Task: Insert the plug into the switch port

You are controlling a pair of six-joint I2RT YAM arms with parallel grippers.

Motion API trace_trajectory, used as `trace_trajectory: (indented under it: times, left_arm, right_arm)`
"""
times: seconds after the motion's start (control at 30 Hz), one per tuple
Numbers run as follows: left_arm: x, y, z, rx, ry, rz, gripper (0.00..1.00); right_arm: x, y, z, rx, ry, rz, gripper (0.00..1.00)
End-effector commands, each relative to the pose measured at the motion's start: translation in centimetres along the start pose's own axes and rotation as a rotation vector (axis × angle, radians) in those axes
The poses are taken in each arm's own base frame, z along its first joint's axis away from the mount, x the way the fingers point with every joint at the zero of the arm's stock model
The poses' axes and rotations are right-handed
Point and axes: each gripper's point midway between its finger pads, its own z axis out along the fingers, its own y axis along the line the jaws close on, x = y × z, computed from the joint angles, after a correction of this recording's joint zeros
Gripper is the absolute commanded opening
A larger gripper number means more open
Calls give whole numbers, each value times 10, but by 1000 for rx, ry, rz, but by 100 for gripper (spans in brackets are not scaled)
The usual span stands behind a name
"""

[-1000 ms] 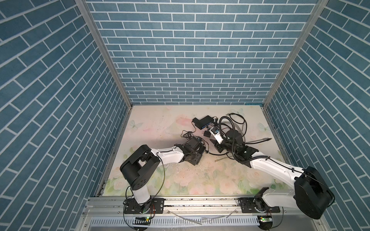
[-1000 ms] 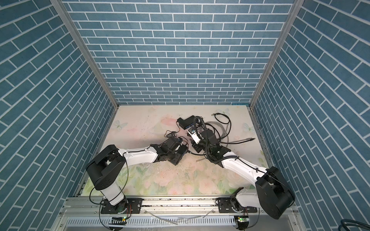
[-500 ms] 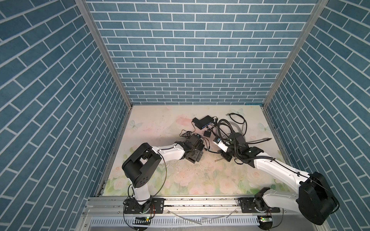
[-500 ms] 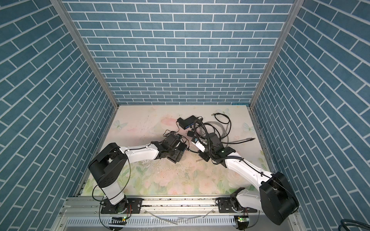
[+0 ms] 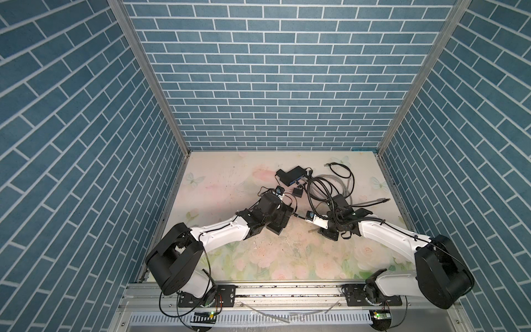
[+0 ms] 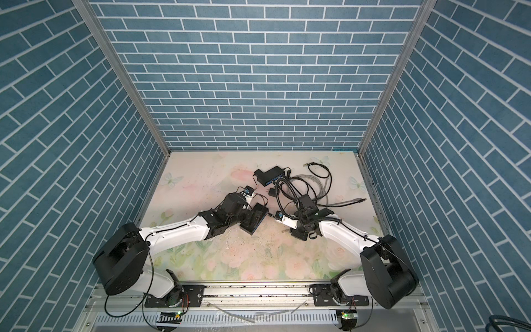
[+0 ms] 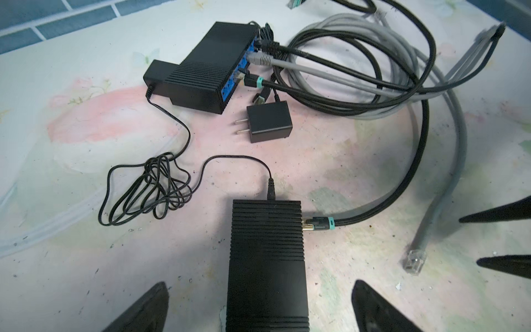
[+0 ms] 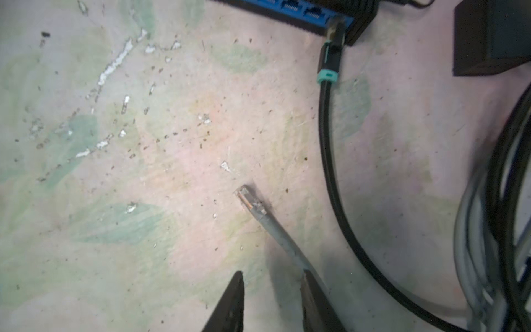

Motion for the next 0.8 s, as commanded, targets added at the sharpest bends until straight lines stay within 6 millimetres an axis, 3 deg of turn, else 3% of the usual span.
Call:
trace_trajectory:
  times: [0.0,0.07,0.13,0.37,0.77]
  left_arm:
    - [-18,0,-5,22,-127,-54,100]
    - [-28,-2,-8,35,-176,-65,100]
    - [-22,-2,-8,41,-177,-65,100]
    - [-40,-18,-25,153,-347,-20,100]
    - [-37,-32,-28,221,-413,114,99]
  right_arm:
    - [1,-2,-4,-24,26,-54,35]
    - [4,-2,-3,-30,35,-56,35]
    - [7,-3,-1,-34,44,-62,34]
    - [14,-9,-1,-40,52,-79,35]
    - [23,-26,5,-31,89,-106,34]
